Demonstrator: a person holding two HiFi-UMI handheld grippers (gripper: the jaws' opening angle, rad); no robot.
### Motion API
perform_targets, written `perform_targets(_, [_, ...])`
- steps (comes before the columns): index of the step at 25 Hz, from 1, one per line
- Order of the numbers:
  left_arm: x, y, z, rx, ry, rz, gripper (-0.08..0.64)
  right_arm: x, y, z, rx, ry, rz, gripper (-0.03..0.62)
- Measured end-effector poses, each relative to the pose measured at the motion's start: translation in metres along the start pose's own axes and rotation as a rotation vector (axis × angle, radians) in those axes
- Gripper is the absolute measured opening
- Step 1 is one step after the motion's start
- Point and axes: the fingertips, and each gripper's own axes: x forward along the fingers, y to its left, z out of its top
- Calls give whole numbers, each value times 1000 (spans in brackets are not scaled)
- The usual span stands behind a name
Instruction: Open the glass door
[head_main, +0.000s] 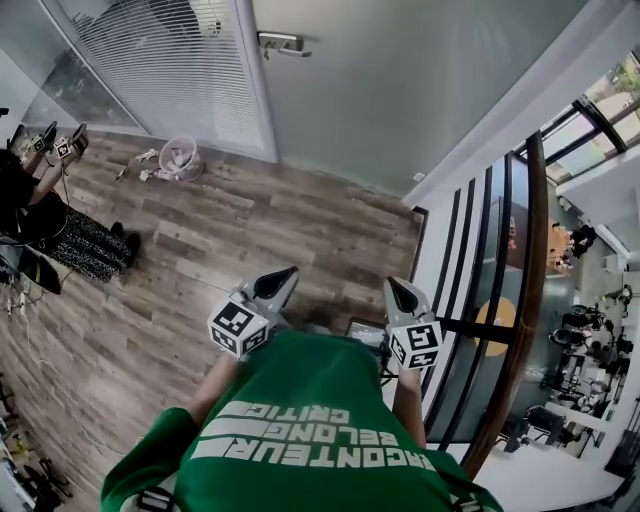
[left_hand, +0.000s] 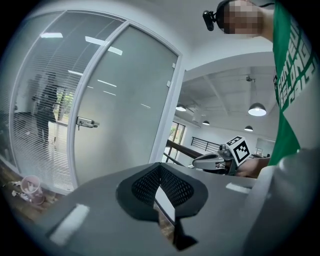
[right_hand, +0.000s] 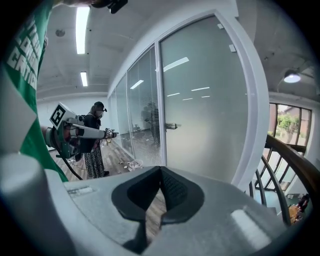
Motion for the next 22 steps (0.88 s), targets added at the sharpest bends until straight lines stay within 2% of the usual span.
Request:
perform_targets(8, [34,9,10,-2,17,-25,17,-13,-35,-13,48,14,-69,-6])
perform_targets(15, [77,20,12,-4,53,-110,15,-8,-67,-14,103,22,-165,-6])
perform_targets(22, [120,44,27,-17,52,-168,15,38,-81,9,70,44,-154,-6])
